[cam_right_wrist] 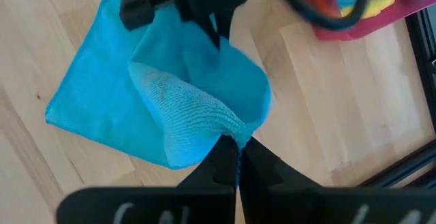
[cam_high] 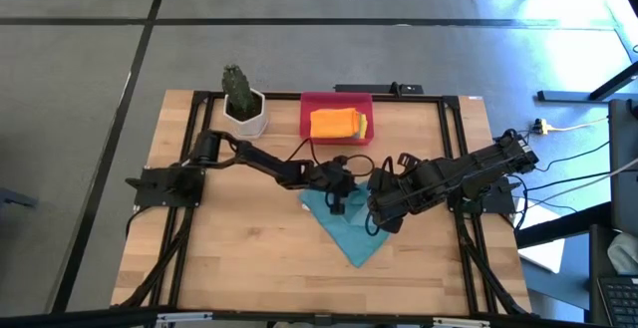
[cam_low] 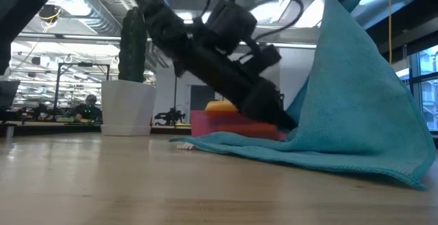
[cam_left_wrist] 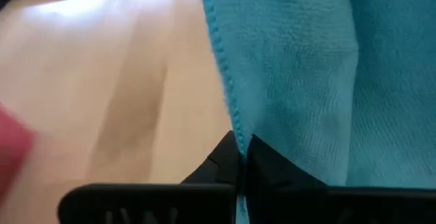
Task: Fold microfiber towels
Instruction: Fold the blue microfiber cloth
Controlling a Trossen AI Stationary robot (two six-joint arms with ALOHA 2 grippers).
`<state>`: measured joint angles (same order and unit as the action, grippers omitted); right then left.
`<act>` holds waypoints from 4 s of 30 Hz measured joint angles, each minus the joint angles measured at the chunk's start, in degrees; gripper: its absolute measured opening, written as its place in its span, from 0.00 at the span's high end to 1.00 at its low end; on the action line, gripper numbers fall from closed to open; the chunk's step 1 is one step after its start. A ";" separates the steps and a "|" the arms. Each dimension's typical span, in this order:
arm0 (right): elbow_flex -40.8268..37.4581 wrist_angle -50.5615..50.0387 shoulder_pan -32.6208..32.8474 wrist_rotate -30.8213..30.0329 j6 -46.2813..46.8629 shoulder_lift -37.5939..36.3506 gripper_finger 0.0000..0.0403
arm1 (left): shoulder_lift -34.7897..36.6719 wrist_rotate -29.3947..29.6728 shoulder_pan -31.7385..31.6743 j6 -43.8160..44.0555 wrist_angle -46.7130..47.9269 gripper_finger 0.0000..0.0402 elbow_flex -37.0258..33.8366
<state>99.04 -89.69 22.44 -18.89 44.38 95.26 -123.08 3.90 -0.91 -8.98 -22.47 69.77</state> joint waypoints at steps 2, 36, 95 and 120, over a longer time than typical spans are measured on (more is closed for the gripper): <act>0.00 -0.10 0.00 0.41 0.00 0.00 0.99 | 2.38 1.47 0.15 -0.59 4.07 1.00 -0.01; 3.55 -0.30 5.57 2.88 4.39 5.22 0.99 | 48.86 43.05 25.80 3.63 58.30 1.00 -0.01; 34.45 0.78 8.03 3.11 -8.83 5.18 1.00 | 48.56 16.19 35.61 25.94 86.46 1.00 28.91; 5.91 6.03 0.41 2.58 -8.65 3.88 1.00 | 48.28 15.91 18.88 26.87 86.88 1.00 5.49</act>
<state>104.95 -83.67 22.85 -16.32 35.73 99.14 -74.81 19.81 17.98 17.89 64.41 75.26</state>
